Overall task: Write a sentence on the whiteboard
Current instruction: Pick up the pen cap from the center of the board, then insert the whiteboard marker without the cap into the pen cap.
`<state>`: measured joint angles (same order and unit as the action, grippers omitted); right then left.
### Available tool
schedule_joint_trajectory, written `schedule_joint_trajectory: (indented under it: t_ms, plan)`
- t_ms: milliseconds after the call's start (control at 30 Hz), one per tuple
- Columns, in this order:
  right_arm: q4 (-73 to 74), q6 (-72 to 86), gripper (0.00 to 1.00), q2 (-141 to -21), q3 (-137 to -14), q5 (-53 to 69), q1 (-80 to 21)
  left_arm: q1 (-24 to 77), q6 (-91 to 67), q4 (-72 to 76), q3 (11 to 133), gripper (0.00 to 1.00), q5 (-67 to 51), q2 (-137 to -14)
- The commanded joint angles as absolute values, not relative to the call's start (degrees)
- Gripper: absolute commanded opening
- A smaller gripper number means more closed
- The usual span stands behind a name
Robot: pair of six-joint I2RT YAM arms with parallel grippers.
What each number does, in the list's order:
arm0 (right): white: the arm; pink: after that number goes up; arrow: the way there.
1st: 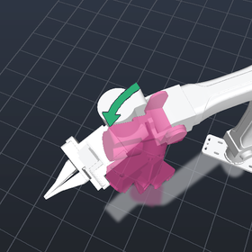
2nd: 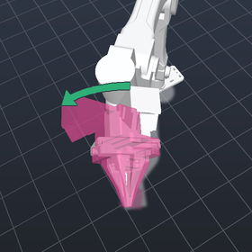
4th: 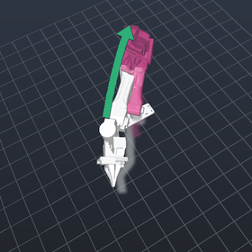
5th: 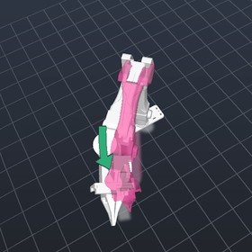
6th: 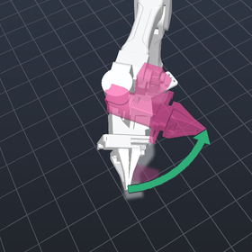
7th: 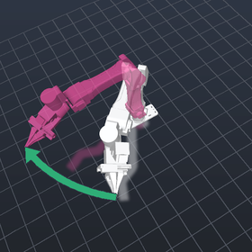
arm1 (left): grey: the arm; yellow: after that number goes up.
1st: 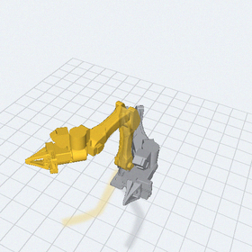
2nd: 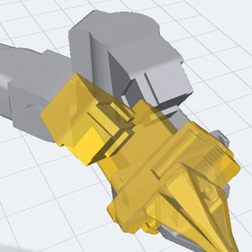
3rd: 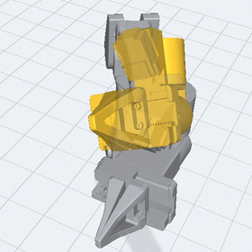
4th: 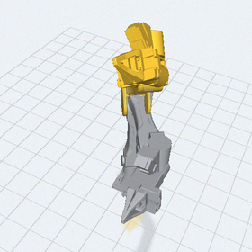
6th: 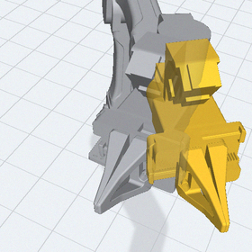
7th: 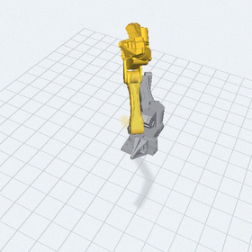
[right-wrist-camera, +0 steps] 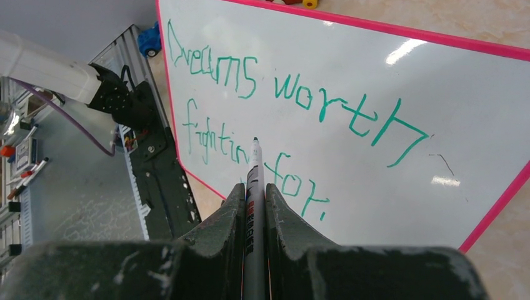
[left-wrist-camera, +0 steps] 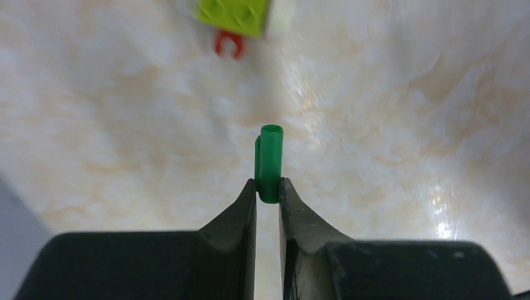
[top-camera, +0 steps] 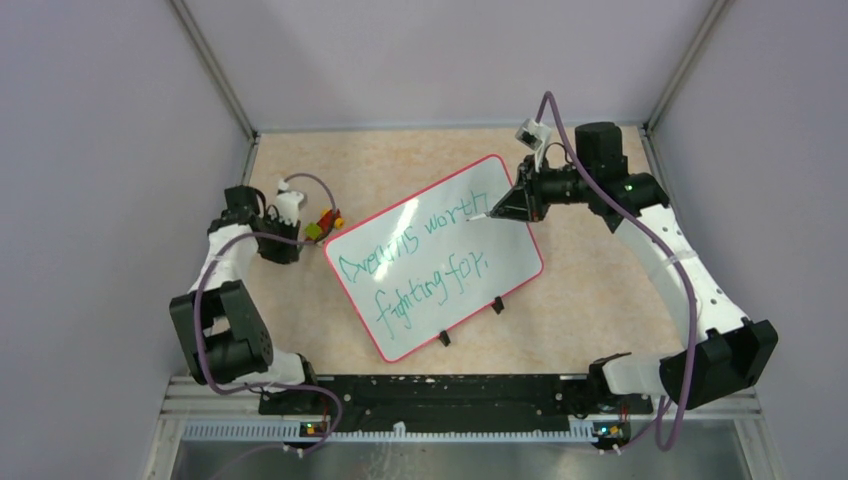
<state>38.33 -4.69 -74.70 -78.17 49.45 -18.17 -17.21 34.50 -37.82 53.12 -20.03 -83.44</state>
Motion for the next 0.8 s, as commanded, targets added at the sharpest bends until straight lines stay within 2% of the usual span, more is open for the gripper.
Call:
schedule_joint_trajectory:
  t_ms: [0, 133, 300, 467, 633, 767]
  plan:
    - [39.10, -5.76, 0.00, -74.99, -82.09, 49.66, -17.73, -17.57, 29.12, -39.87, 63.96, 0.00, -21.06, -78.44]
    - [38.57, -5.37, 0.00, -74.58, -82.02, 49.44, -17.75, -17.62, 27.49, -42.93, 72.93, 0.00, -25.10, -76.79]
    - [35.93, -3.07, 0.00, -74.37, -80.71, 47.59, -17.69, -15.75, 30.31, -45.37, 80.27, 0.00, -37.40, -72.49]
    - [32.07, 0.28, 0.00, -74.68, -78.78, 52.99, -15.80, -6.75, 35.33, -50.21, 88.31, 0.00, -41.30, -69.52]
    - [18.04, 12.50, 0.00, -72.87, -70.70, 60.63, -11.86, -0.49, 36.73, -56.69, 94.81, 0.00, -49.43, -71.34]
    - [10.31, 18.16, 0.00, -71.90, -66.34, 63.64, -11.76, 10.34, 38.96, -62.59, 96.41, 0.00, -48.29, -73.61]
